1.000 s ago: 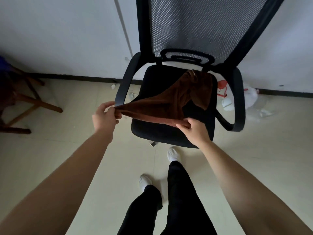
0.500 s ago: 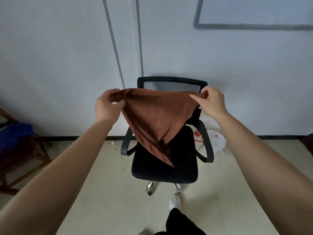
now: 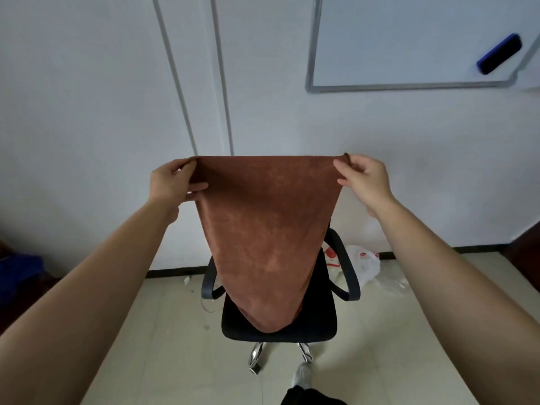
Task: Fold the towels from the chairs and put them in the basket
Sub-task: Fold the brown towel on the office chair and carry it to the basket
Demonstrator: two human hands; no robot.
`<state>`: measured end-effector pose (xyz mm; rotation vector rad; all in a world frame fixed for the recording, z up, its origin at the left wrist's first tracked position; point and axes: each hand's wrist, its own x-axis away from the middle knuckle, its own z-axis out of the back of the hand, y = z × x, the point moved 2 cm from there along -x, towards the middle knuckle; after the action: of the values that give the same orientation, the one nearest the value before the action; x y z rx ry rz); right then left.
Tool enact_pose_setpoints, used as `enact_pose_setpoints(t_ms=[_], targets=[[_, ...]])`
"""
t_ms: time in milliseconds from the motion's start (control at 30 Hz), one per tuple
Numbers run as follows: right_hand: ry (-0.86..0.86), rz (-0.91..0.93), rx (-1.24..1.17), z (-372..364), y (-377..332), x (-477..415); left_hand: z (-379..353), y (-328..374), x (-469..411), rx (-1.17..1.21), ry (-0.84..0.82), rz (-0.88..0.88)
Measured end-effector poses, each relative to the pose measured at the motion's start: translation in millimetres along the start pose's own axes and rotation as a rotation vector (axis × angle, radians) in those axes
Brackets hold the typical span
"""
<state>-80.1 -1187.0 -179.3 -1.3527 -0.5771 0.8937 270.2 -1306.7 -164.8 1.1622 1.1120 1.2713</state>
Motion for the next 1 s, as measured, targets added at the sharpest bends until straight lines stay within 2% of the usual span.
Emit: enact_pose_setpoints(t_ms=[133,267,400,500,600,667,900,1000], targets=[[0.050,-0.048,0.019,1,11,-22,-23,-7,-16,0.037,-0.097,0.066],[0.159,-0.115,-0.075,-1,14,-45,-53,-4,-29,0.078,-0.122,0.081],[0.264,-0.130,-0.241,0,3,-57,-71,12,-40,0.133,-0.087,0.032],[0.314,-0.104,-0.309,4,-13,-54,-74,26,-39,0.094,-0.035,-0.078],[0.352,-0.069,-0.290,9,-22,-40,-67,29,-29,0.014,0.042,-0.215],[0.363,-0.053,-0.247,11,-19,-24,-59,23,-19,-0.002,0.068,-0.240],[0.374,-0.118,-0.040,8,41,45,-40,-51,34,-0.015,0.036,-0.196],[0.366,-0.214,0.036,2,85,79,-32,-103,59,-0.137,0.033,-0.141]])
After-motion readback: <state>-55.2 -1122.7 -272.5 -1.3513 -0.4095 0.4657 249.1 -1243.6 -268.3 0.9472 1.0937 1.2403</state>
